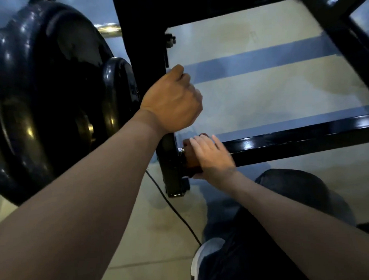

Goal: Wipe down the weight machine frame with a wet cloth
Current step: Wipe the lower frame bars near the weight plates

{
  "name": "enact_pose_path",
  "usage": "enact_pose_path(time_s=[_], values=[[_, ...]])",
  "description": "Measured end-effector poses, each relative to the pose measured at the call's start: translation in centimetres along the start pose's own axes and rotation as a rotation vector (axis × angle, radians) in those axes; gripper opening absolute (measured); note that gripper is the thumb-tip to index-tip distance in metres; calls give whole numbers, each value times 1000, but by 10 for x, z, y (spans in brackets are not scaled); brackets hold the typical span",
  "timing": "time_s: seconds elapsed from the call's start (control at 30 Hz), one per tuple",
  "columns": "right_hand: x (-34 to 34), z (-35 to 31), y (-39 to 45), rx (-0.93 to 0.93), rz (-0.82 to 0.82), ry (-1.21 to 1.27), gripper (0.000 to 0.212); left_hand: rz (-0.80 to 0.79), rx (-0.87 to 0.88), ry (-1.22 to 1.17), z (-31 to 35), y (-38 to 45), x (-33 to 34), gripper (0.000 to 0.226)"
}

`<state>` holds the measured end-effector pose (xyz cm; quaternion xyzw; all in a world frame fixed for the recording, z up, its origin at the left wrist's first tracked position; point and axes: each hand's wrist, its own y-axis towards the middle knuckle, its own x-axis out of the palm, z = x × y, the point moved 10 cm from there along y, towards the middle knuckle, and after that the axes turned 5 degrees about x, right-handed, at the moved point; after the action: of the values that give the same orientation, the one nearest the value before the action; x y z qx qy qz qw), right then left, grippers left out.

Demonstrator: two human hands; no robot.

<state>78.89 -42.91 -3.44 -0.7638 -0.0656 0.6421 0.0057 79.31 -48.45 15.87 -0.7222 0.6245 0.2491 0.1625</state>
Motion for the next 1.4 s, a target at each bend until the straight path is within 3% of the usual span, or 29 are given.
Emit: enact_pose_path(time_s=[0.17,0.27,0.4,0.57,0.67,0.83,0.97,1.17,1.33,1.4], values=[[-16,101,-29,134,-79,-87,129,61,-37,0,-7,0,-3,39],[-19,122,-35,242,-140,-127,129,83,-58,14,-9,-2,-4,39],[-11,73,-25,252,-75,-69,133,79,-44,42,-5,1,-4,38],[5,-31,-5,122,52,114,130,69,-13,54,1,-2,1,38],[1,-30,-4,82,2,110,137,85,-23,9,-1,0,-4,37],[-2,-19,-3,86,0,134,115,93,-21,-106,0,0,-6,35],[-5,-11,2,49,-39,81,122,117,1,-112,-1,0,-11,34],[-20,102,-37,84,-47,53,121,209,-31,-187,-5,-3,-20,37],[-60,279,-102,413,-111,-31,123,144,-41,-186,-5,-1,-16,37],[-63,309,-114,482,-114,-57,122,107,-41,-167,-4,-1,-12,37]])
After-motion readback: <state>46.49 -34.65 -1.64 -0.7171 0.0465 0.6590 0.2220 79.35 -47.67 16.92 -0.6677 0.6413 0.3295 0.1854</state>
